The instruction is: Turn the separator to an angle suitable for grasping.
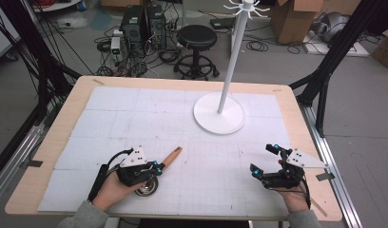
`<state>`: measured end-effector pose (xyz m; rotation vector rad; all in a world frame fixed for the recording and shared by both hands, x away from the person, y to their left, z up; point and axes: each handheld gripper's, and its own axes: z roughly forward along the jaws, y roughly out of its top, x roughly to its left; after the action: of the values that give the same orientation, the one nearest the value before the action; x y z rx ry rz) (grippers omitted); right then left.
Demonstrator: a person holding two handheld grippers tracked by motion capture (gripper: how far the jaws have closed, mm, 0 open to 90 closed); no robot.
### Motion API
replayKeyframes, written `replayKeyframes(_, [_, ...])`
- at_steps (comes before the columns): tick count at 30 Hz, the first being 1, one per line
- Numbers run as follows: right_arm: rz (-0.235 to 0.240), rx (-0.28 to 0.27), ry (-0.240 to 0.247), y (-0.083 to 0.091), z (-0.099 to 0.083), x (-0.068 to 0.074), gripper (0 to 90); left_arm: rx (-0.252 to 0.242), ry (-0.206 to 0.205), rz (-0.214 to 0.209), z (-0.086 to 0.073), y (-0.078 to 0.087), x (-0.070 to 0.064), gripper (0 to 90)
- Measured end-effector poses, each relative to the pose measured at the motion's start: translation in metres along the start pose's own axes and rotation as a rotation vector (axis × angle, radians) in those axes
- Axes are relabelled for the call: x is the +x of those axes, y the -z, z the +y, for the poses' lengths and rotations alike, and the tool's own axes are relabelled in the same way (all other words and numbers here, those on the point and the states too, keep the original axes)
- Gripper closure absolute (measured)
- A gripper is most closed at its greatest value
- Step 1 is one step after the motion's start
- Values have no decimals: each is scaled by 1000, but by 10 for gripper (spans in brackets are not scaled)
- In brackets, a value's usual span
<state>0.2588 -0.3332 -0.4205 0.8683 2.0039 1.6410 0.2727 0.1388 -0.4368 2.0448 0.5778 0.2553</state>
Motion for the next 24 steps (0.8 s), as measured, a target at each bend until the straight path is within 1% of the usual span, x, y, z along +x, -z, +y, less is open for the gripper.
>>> replayKeyframes(3, [-6, 0, 1, 1, -1, -1, 6, 20, 6, -12, -1, -3, 1, 898])
replayKeyframes(4, [-6, 1, -5, 1, -1, -1, 6, 29, 5, -11, -1, -4, 1, 897])
replayKeyframes(5, [-12, -3, -8, 2, -1, -2, 6, 40, 1, -19, -2, -5, 0, 897])
replayKeyframes(12, [-10, 4, -9, 2, -1, -1, 6, 62, -7, -29, -1, -8, -2, 898])
replayKeyframes(15, [-12, 4, -7, 1, -2, -1, 6, 72, 0, -33, -1, -9, -3, 898])
replayKeyframes(16, [-11, 5, -8, 1, -2, -1, 6, 78, 2, -39, -1, -9, -3, 898])
replayKeyframes(17, [-11, 5, -8, 1, -2, -1, 6, 85, 13, -47, -1, -10, -3, 898])
replayKeyframes(20, [-13, 7, -12, 1, -2, -2, 6, 104, 15, -49, -2, -12, -3, 897])
replayKeyframes(24, [-11, 6, -10, 1, -2, -2, 6, 113, 16, -50, -2, -11, -3, 898])
